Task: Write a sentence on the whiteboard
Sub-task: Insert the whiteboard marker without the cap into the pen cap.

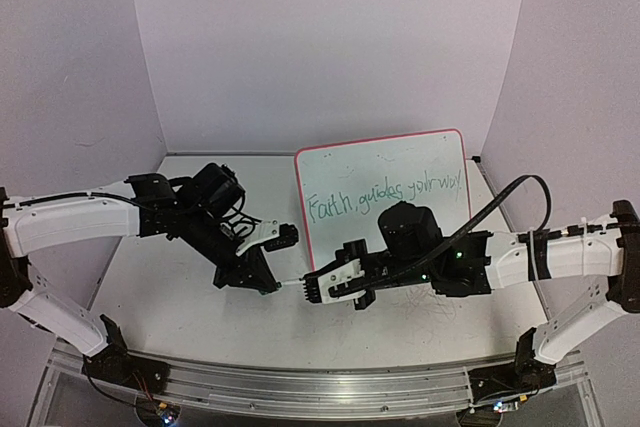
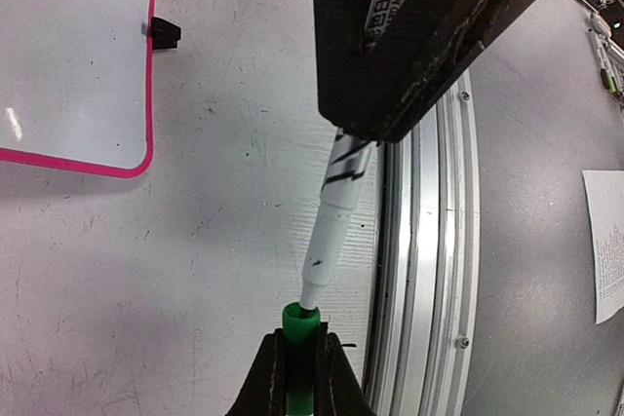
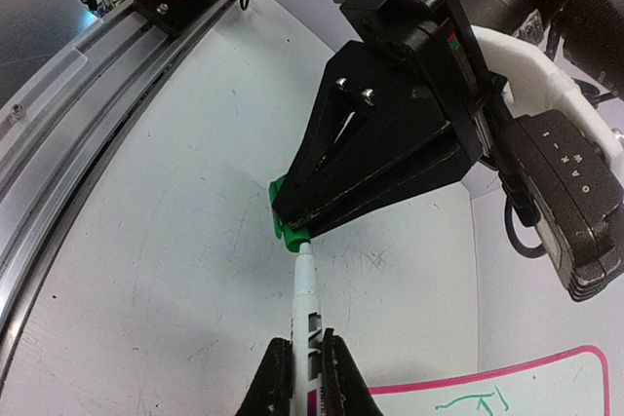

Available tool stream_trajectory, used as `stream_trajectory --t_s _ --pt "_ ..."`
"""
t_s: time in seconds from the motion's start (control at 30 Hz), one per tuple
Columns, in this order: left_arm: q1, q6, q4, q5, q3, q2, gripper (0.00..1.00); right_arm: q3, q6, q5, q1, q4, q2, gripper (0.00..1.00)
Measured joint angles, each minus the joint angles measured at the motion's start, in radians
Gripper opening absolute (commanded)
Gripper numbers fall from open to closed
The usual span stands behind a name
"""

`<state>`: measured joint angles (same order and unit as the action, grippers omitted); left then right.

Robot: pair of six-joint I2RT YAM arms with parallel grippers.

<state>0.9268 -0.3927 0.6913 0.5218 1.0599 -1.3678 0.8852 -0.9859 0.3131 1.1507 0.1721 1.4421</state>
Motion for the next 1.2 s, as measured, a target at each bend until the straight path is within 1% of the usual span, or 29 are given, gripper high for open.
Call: stream_trajectory --t_s 0.47,0.77,0.9,1.2 --pt "0.0 0.0 0.01 0.0 0.0 0.015 0.0 0.002 0.0 0.01 0.001 0.006 0.016 0.0" --pt "0.0 -0.005 0.05 0.005 0.003 0.013 0.0 0.061 -0.054 -0.007 0.024 0.02 0.099 0.0" --pt "-0.001 -0.018 0.077 -0.015 0.003 0.011 0.0 0.083 -0.077 -0.001 0.026 0.027 0.137 0.0" --pt "-0.001 -0.028 0.087 -0.035 0.003 0.019 0.0 0.068 -0.084 0.007 0.029 0.085 0.15 0.0"
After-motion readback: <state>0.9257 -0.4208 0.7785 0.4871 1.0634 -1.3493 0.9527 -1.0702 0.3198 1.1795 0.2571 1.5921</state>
